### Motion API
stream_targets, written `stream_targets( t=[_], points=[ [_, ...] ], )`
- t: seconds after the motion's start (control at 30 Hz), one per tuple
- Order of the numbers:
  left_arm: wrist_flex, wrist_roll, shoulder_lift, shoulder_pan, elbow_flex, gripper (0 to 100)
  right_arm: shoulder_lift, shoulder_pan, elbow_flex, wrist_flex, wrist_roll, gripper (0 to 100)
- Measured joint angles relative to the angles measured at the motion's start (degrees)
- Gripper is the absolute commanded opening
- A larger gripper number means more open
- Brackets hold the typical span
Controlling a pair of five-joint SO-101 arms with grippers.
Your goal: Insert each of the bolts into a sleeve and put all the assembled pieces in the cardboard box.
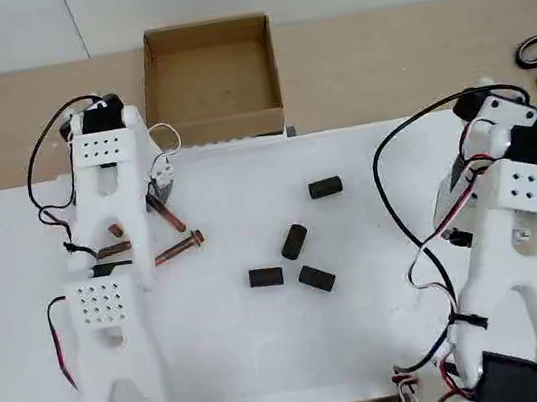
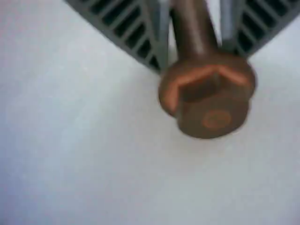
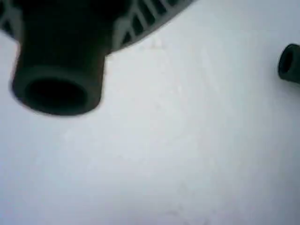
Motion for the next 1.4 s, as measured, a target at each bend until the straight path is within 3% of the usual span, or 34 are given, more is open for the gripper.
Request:
stream_targets(
  t=[0.1,0.6,0.9,1.1,1.3,1.4],
  points=[
    [-0.09,0.0,0.35,0.0,-0.18,0,0.0,0.0,0.0,0.0,0.0,0.4],
    [2.11,0.0,-0.09,0.18,-4.57,0,-2.29,0.0,-7.65,0.0,-0.18,0.4],
    [2.2,-7.03,-21.54,8.53,-3.69,0,-16.88,-14.59,-9.05,0.0,-0.18,0.4],
    [2.2,-7.82,-40.0,14.95,6.77,0,-24.18,-20.4,-9.05,0.09,-0.18,0.3],
    [2.2,-8.0,-56.18,21.45,27.08,0,-30.33,-25.14,-4.48,0.09,-0.18,0.3],
    [-1.49,-8.0,-64.79,22.07,36.04,0,-35.43,-29.1,0.97,0.09,-0.18,0.3]
  ],
)
